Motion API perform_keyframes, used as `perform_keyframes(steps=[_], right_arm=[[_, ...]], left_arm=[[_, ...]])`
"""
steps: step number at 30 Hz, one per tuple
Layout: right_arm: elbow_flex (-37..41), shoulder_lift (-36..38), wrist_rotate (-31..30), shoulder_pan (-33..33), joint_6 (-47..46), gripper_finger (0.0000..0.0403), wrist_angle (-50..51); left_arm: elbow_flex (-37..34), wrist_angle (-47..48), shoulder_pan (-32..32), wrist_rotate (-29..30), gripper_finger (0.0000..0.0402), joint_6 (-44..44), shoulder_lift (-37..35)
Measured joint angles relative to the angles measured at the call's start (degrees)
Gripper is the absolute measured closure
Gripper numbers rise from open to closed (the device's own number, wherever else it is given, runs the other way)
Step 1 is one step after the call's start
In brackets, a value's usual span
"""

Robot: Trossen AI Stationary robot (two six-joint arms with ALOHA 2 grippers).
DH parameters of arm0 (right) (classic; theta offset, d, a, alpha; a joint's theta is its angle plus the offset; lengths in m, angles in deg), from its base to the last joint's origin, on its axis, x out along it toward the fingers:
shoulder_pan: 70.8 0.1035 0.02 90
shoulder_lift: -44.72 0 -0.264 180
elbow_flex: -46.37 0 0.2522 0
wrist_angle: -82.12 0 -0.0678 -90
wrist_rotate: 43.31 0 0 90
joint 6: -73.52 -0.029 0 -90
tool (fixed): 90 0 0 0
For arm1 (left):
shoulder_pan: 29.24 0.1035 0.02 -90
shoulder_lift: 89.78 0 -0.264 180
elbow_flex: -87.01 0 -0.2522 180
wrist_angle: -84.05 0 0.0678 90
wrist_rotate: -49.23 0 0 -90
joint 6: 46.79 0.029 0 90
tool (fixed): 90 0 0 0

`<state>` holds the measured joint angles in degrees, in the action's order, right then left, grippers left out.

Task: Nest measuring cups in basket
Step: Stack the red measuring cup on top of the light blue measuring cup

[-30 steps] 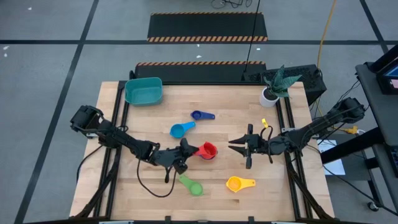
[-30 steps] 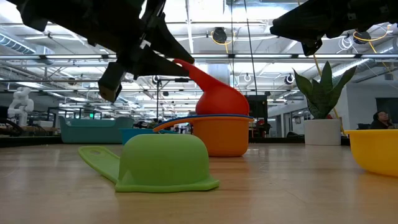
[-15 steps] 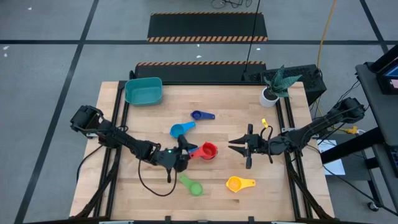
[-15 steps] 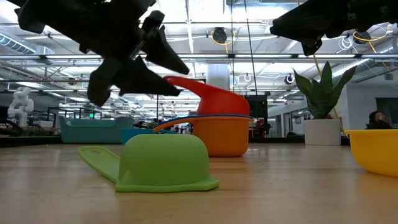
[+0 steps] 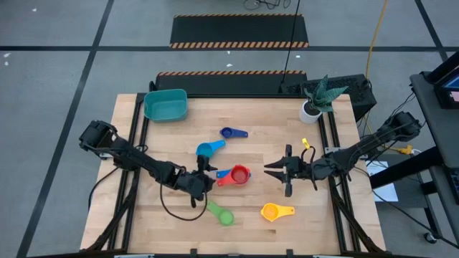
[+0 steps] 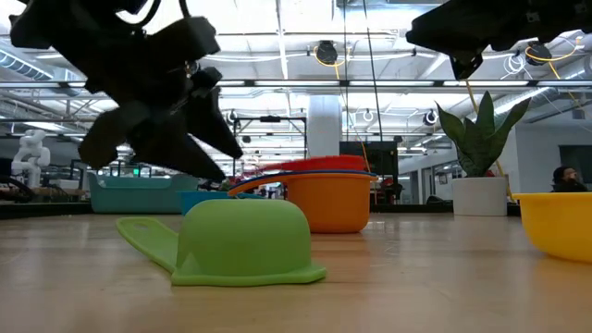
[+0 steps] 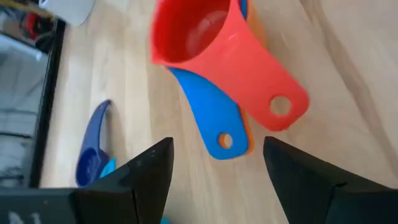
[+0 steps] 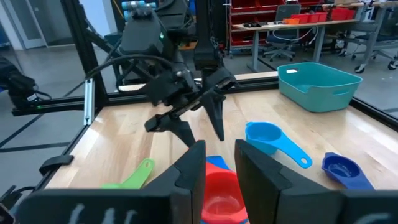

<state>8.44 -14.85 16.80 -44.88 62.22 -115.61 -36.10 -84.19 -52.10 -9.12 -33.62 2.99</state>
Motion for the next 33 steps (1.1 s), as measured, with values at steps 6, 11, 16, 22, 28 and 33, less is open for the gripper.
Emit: perform_keyframes(steps=[6,11,16,22,28,33], right_arm=[[0.0,0.0,-0.04,0.6,-0.99,0.0326,-0.04],[0.0,0.0,-0.07,1.58,-3.0,0.0326,0.0],[0.0,0.0,-0.07,1.99,-3.01,0.0326,0.23],[-0.02,0.0,-0.27,1.41,-2.13,0.0326,1.12],[-0.02,0.0,-0.31,0.52,-0.62,0.0326,1.72],[-0.02,0.0,-0.21,-0.44,2.32,0.0326,2.22]], left_arm=[[0.06,4.49,-1.34,-0.21,0.0151,-10.71,-0.87],[0.16,4.86,-3.22,-1.46,0.0151,-20.69,-1.94],[0.32,4.33,-5.12,-2.24,0.0151,-28.12,-3.54],[0.28,-0.31,-5.77,-2.24,0.0119,-33.17,-4.23],[0.31,-6.11,-4.73,-0.32,0.0032,-31.7,-0.99],[0.3,-9.2,-2.16,-0.26,0.0011,-31.28,1.89]])
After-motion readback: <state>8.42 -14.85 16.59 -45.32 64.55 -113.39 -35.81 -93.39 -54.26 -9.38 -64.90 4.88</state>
